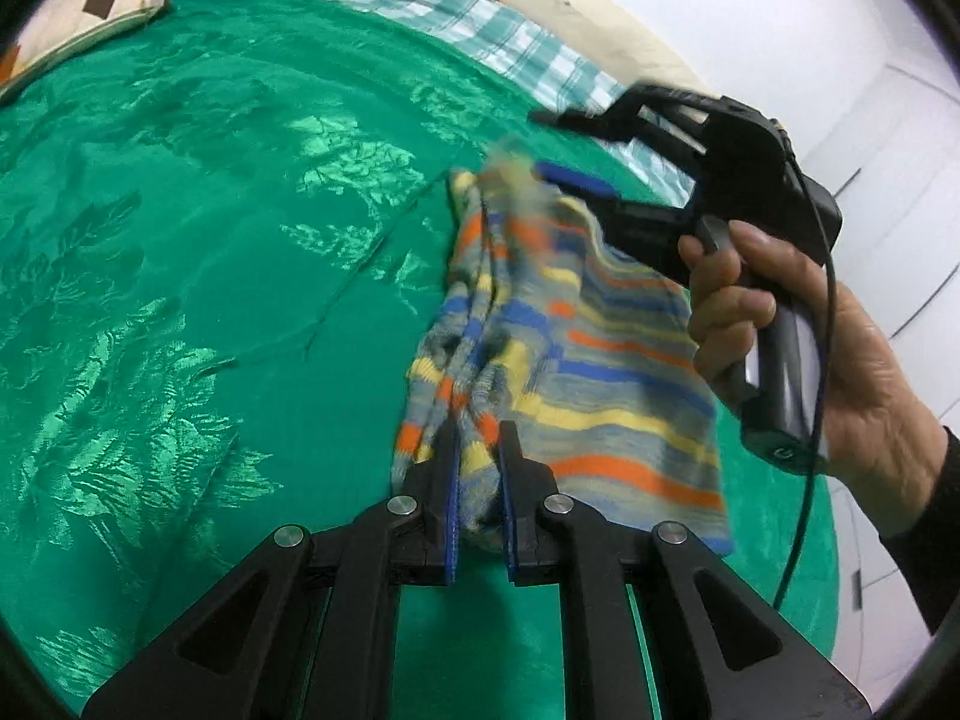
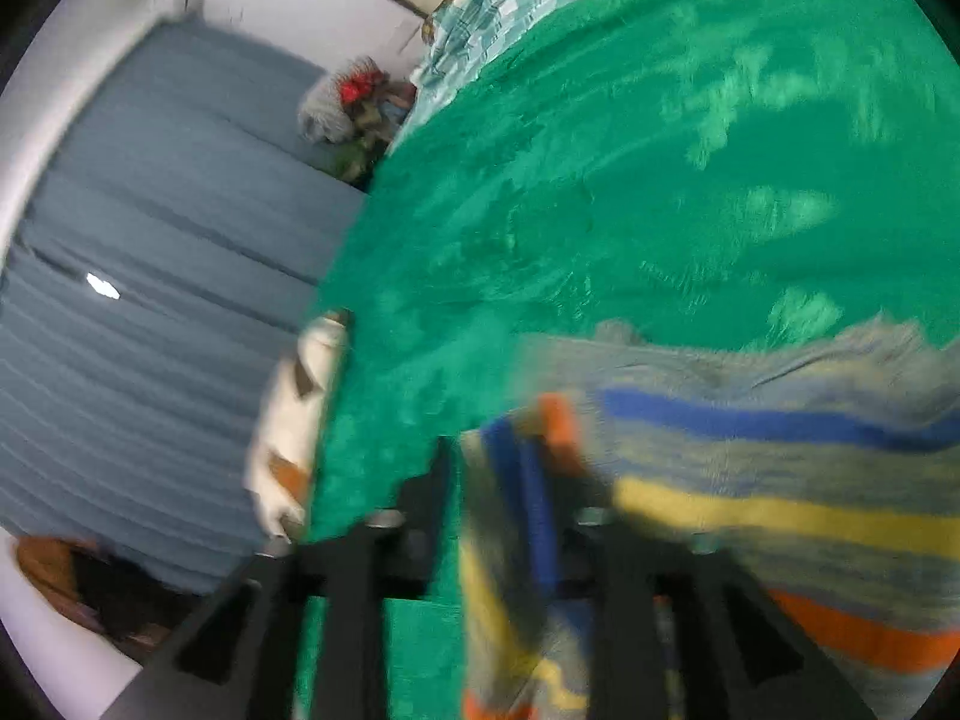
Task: Fold small clothes
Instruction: 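Fold the held end over the other half with the left gripper and release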
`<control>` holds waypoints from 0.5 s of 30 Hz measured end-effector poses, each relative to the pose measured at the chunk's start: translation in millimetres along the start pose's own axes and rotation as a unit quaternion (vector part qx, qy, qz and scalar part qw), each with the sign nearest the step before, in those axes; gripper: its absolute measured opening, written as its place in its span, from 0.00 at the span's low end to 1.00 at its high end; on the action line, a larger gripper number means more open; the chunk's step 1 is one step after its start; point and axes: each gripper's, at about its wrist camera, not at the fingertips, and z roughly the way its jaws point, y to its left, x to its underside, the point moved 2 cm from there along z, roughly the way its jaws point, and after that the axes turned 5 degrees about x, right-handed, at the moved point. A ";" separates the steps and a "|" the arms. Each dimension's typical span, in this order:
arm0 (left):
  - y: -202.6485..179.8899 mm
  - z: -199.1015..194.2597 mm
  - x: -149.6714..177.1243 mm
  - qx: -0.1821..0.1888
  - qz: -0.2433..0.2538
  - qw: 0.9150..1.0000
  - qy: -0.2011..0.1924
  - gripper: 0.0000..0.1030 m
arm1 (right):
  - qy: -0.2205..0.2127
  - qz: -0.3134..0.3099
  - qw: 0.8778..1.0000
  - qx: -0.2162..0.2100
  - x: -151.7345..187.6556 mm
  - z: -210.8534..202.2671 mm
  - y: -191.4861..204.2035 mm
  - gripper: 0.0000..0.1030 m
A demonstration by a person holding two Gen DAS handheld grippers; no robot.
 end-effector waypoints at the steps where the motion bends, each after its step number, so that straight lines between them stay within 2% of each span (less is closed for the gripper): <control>1: 0.4 0.3 0.7 -0.005 -0.001 1.000 0.006 0.19 | -0.007 0.008 1.000 0.001 1.3 -3.0 -3.4 0.55; 3: 2.1 -6.8 2.8 -0.001 -0.007 1.000 0.008 0.25 | -0.036 0.007 0.999 0.005 3.4 -23.7 -7.6 0.56; 4: 1.0 -14.4 2.8 0.003 -0.007 1.000 0.003 0.36 | -0.045 0.002 0.999 0.008 3.7 -33.1 -7.4 0.56; 5: 1.6 -19.8 2.3 0.001 -0.004 1.000 -0.004 0.42 | -0.060 -0.010 0.998 0.017 4.2 -50.3 -7.4 0.56; 6: 1.6 -23.7 0.3 -0.003 0.001 1.000 -0.013 0.51 | -0.076 -0.038 0.996 0.042 8.3 -73.4 -6.2 0.56; 9: -4.1 -32.6 -3.8 0.009 0.022 0.999 -0.025 0.52 | -0.087 -0.111 0.983 0.114 26.7 -114.8 -1.0 0.55; 11: -5.6 -23.0 -10.7 0.002 0.037 0.999 -0.017 0.52 | -0.086 -0.160 0.973 0.139 53.8 -138.5 2.8 0.48; 12: -6.9 -15.0 -12.3 -0.009 0.048 0.999 -0.011 0.44 | -0.071 -0.187 0.971 0.130 77.2 -145.2 5.3 0.42; 13: -4.6 -4.6 -13.8 -0.025 0.055 0.998 0.000 0.23 | -0.059 -0.198 0.971 0.123 88.7 -147.0 2.8 0.39; 14: 1.4 2.8 -12.7 -0.043 0.052 0.997 0.022 0.12 | -0.038 -0.210 0.971 0.111 110.3 -142.6 0.6 0.38; 15: 9.1 12.1 -12.5 -0.049 0.039 0.997 0.043 0.11 | -0.017 -0.213 0.971 0.106 128.3 -134.1 -5.4 0.38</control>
